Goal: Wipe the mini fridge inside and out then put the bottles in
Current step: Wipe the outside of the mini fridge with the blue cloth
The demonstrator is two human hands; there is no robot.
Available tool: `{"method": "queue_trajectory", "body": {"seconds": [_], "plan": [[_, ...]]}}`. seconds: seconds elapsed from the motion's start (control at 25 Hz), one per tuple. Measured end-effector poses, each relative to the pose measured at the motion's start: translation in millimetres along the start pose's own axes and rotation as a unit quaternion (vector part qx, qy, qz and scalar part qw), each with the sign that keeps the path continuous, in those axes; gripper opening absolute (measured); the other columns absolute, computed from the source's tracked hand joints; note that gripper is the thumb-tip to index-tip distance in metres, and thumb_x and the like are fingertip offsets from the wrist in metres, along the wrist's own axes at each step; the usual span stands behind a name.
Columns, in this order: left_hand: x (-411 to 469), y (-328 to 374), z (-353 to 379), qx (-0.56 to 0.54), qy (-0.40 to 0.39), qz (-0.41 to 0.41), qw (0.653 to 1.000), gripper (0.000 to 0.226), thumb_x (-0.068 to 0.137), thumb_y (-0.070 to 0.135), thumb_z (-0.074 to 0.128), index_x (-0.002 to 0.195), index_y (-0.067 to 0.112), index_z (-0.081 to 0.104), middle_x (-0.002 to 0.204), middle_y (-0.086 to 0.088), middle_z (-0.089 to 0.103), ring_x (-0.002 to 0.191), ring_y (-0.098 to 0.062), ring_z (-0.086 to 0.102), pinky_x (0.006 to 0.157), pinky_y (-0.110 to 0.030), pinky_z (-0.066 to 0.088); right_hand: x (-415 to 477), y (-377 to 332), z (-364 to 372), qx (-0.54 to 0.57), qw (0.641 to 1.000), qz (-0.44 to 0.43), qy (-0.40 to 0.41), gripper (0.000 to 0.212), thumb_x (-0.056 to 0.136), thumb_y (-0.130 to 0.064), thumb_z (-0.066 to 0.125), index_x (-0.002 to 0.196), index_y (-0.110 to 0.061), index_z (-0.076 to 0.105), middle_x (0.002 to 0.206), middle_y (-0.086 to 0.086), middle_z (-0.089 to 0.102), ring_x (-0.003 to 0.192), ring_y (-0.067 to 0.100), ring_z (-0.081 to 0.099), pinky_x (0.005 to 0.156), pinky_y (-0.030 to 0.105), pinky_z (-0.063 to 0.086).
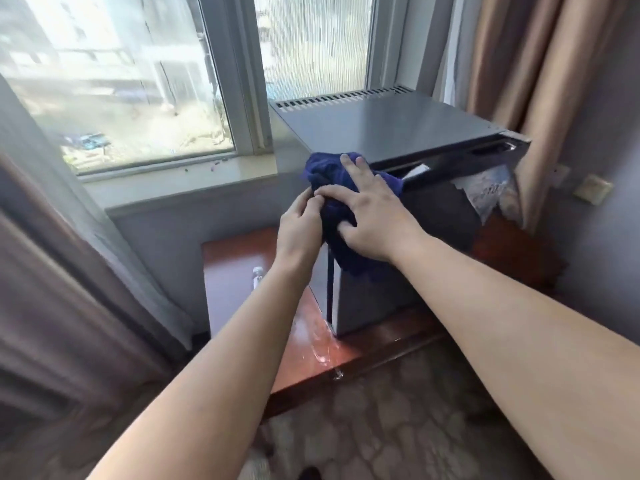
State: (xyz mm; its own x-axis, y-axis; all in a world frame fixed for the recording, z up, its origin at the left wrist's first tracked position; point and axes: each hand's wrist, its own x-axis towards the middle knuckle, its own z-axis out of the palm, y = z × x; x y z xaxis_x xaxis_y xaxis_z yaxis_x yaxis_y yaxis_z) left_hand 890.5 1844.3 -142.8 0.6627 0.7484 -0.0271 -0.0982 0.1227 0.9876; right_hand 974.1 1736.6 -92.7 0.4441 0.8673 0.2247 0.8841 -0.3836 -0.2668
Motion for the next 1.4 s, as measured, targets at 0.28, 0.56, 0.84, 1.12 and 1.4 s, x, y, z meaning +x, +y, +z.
{"method": "queue_trajectory", "body": {"seconds": [0.28, 0.56, 0.84, 1.12, 1.4], "plan": [[-6, -77, -18, 0.060, -0.080, 0.047, 0.994, 0.043, 0.085, 0.015, 0.062, 0.123, 0.033, 0.066, 0.094, 0.009, 0.073, 0.088, -0.009, 0.068, 0.080, -0.033, 0.057, -32, 45, 96, -0.107, 0.955, -0.173, 0.214, 0.042, 0.100, -0.018, 0.044, 0.137, -0.019, 0.064, 0.163, 0.010, 0.034, 0.153, 0.027, 0.025, 0.121, 0.047, 0.031], [12, -223, -53, 0.105, -0.065, -0.096, 0.988, 0.032, 0.088, 0.013, 0.064, 0.115, 0.028, 0.069, 0.105, 0.000, 0.078, 0.105, -0.025, 0.073, 0.094, -0.046, 0.059, -53, 67, 218, -0.214, 0.962, -0.167, 0.033, 0.043, 0.098, -0.009, 0.055, 0.141, -0.011, 0.060, 0.162, 0.004, 0.036, 0.150, 0.016, 0.034, 0.119, 0.035, 0.034], [19, -320, -45, 0.057, -0.015, -0.276, 0.959, 0.040, 0.092, -0.001, 0.052, 0.115, 0.027, 0.069, 0.082, 0.002, 0.076, 0.058, -0.007, 0.066, 0.079, -0.064, 0.049, -70, 74, 274, -0.216, 0.944, -0.127, -0.216, 0.064, 0.097, -0.010, 0.016, 0.160, -0.001, 0.015, 0.169, 0.014, -0.002, 0.157, 0.021, 0.003, 0.126, 0.034, 0.006], [-11, -304, -12, -0.124, 0.132, -0.347, 0.920, 0.040, 0.098, 0.001, 0.046, 0.121, 0.025, 0.068, 0.098, -0.011, 0.079, 0.073, -0.019, 0.077, 0.052, -0.028, 0.056, -76, 90, 248, -0.114, 0.950, -0.152, -0.247, 0.058, 0.101, -0.013, 0.038, 0.157, -0.006, 0.027, 0.171, 0.007, -0.003, 0.158, 0.019, 0.000, 0.126, 0.041, 0.011], [-34, -245, 103, -0.401, 0.293, -0.211, 0.842, 0.040, 0.102, -0.003, 0.040, 0.138, 0.002, 0.056, 0.134, -0.019, 0.063, 0.113, -0.026, 0.065, 0.079, -0.029, 0.061, -88, 165, 169, -0.019, 0.961, -0.201, -0.191, 0.064, 0.092, -0.021, 0.050, 0.154, -0.025, 0.037, 0.171, -0.009, 0.007, 0.156, 0.017, 0.013, 0.127, 0.039, 0.008]]}}
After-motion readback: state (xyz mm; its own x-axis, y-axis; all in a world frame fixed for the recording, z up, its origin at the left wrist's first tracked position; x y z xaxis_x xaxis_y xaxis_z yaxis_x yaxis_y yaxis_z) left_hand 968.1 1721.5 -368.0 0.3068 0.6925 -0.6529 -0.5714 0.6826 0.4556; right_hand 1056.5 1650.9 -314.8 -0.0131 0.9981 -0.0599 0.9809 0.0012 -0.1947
